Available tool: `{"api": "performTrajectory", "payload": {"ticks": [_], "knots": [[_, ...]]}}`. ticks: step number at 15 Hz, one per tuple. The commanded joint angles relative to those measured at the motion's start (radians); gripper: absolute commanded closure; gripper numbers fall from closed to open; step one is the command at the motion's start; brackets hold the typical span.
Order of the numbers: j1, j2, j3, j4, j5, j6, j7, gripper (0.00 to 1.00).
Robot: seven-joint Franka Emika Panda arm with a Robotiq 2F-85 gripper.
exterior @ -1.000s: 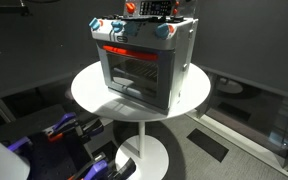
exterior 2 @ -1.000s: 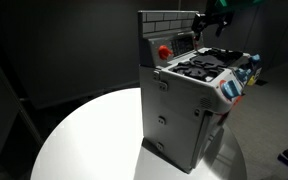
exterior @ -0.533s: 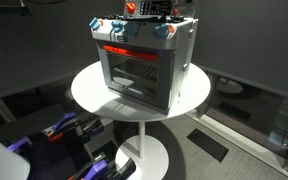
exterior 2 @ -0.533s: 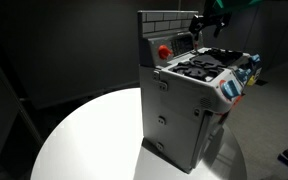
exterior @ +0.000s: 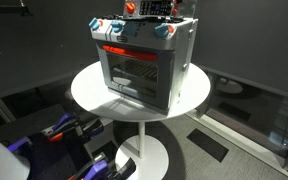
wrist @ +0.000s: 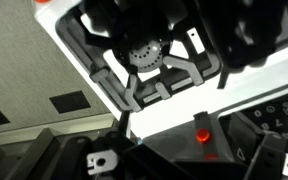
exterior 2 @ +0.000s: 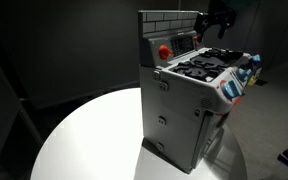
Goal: Press the top button on the right side of the stove
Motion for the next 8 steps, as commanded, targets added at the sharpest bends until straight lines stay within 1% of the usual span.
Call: {"api": "performTrajectory", "payload": {"ticks": [1,3,5,8], "knots": [[0.007,-0.102,0.003,-0.077,0.080,-0.096,-0.073,0.00],[0.008,-0.144,0.008,-0.106,0.129,-0.163,-0.120,0.00],[0.010,-0.186,0.013,-0.137,0.153,-0.232,-0.152,0.00],[0.012,-0.254,0.023,-0.195,0.186,-0.299,-0.215,0.00]]}}
